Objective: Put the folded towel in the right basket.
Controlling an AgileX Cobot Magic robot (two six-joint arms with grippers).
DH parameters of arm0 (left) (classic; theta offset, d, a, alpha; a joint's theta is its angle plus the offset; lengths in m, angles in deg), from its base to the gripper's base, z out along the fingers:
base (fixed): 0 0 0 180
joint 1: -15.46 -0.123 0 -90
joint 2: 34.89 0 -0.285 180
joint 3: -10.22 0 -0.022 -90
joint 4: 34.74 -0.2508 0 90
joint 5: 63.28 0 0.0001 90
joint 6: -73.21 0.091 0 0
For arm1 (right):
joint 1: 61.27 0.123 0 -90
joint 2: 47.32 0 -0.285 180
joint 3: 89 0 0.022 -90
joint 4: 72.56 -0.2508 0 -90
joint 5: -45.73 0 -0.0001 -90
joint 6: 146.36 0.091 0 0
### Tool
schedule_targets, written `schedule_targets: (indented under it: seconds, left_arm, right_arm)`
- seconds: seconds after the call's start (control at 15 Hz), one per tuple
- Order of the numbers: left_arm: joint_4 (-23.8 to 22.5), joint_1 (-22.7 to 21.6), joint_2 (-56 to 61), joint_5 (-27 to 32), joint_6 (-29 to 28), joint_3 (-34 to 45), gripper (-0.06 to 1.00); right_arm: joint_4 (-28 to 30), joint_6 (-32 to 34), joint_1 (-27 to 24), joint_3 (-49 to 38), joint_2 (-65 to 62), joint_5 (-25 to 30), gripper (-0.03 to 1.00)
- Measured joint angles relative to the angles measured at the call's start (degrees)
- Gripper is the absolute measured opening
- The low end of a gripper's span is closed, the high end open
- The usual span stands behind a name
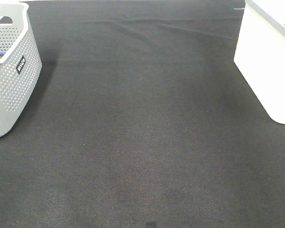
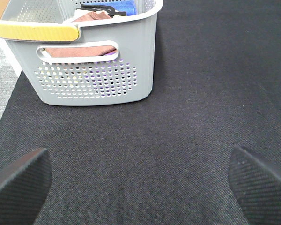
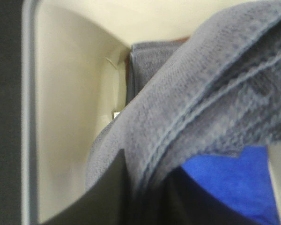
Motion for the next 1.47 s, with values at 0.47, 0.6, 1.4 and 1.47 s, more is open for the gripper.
schedule_targets:
  seconds: [0.47,0.6,1.4,1.47]
  left_arm:
    - [0.0,0.0,0.0,0.0,0.0,0.0,0.97]
    - [0.0,0.0,0.0,0.0,0.0,0.0,0.97]
    - [0.0,0.0,0.0,0.0,0.0,0.0,0.97]
    - [0.0,0.0,0.0,0.0,0.0,0.0,0.97]
  right_arm:
    - [0.2,1.5,1.8,0.0,1.3,-0.1,0.73]
    - [0.0,1.3,5.4,0.0,-1.6,-0.1,0.73]
    - [8.3,3.2,21.8,-22.1,-23.9,-0.2,0.73]
    - [8.3,3.3,21.8,-27.0,-27.7,-0.2,0.73]
